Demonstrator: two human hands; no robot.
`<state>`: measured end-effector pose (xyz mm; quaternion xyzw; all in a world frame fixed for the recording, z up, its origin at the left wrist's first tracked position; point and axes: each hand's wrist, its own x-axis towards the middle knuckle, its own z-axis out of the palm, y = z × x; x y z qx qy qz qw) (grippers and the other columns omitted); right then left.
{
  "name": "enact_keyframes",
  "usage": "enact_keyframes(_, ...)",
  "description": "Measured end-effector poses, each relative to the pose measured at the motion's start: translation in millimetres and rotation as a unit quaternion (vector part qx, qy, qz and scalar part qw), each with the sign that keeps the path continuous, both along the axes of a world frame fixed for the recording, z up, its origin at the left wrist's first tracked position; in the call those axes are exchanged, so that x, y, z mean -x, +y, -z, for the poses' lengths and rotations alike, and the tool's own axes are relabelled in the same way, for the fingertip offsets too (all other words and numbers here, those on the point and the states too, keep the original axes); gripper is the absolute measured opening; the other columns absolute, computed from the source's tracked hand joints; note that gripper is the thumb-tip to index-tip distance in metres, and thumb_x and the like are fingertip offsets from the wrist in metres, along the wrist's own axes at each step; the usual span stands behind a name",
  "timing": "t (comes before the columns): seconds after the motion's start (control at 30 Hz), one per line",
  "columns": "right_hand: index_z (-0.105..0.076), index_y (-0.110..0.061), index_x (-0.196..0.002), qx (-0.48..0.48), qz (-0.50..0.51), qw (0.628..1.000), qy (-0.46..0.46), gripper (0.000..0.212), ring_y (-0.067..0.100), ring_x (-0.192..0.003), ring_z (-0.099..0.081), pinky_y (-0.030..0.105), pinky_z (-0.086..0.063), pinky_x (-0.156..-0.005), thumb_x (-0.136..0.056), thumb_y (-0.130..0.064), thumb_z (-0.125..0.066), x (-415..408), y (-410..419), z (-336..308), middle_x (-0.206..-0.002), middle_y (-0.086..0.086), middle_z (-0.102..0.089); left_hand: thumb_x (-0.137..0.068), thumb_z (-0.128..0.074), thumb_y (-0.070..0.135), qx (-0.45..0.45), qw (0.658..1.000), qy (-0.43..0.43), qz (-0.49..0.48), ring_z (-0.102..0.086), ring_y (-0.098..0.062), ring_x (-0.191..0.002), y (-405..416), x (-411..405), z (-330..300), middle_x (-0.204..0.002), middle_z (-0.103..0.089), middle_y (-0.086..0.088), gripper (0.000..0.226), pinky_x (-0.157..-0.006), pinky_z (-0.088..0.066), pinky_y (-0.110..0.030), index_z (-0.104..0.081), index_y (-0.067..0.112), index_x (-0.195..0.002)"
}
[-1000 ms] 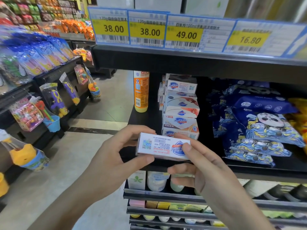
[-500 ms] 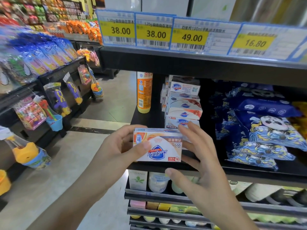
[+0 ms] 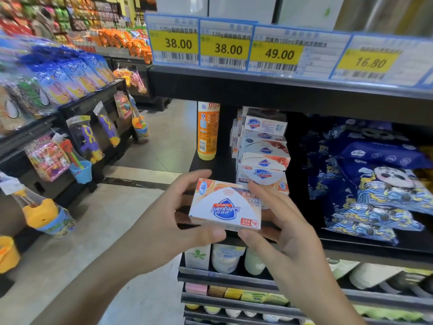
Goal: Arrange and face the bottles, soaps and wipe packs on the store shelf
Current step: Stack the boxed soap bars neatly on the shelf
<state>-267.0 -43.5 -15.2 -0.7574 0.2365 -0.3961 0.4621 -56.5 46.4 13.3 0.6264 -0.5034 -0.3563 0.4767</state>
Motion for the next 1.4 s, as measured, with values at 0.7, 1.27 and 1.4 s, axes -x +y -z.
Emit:
enact_keyframes(0.7, -0.06, -0.03, -0.132, 0.17, 0.261, 0.944, 0.112, 0.052, 0.02, -0.136, -0.039, 0.003, -0.022, -0.106, -0.085, -0.028, -0.08, 2.2, -49.7, 31.1, -0.144, -0.005, -0.038, -0.075, -0.091, 0.034, 0.017, 0.974, -0.109, -0.196, -0.064, -0.007, -0.114, -72.0, -69.9, 40.3, -0.123, -0.066, 0.016, 0.074, -0.086, -0.055, -0.023, -0.052, 0.031, -0.138)
enact_keyframes(1.27, -0.047, -0.043, -0.144, 0.161, 0.247, 0.947, 0.128, 0.072, -0.014, -0.132, -0.031, -0.005, -0.027, -0.097, -0.082, -0.031, -0.082, 1.3, -59.2, 43.0, -0.149, -0.008, -0.032, -0.086, -0.081, 0.027, -0.018, 0.984, -0.093, -0.149, -0.055, -0.015, -0.129, -117.8, -84.4, 56.1, -0.144, -0.058, 0.004, 0.081, -0.096, -0.052, -0.029, -0.037, 0.024, -0.153)
enact_keyframes(1.4, -0.047, -0.043, -0.144, 0.164, 0.24, 0.949, 0.119, 0.074, -0.016, -0.133, -0.028, -0.004, -0.026, -0.1, -0.082, -0.027, -0.084, 2.8, -60.6, 43.1, -0.149, -0.007, -0.031, -0.083, -0.082, 0.034, -0.031, 0.987, -0.054, -0.145, -0.046, -0.018, -0.142, -104.6, -77.2, 44.7, -0.159, -0.043, 0.007, 0.095, -0.111, -0.049, -0.047, -0.026, 0.029, -0.16)
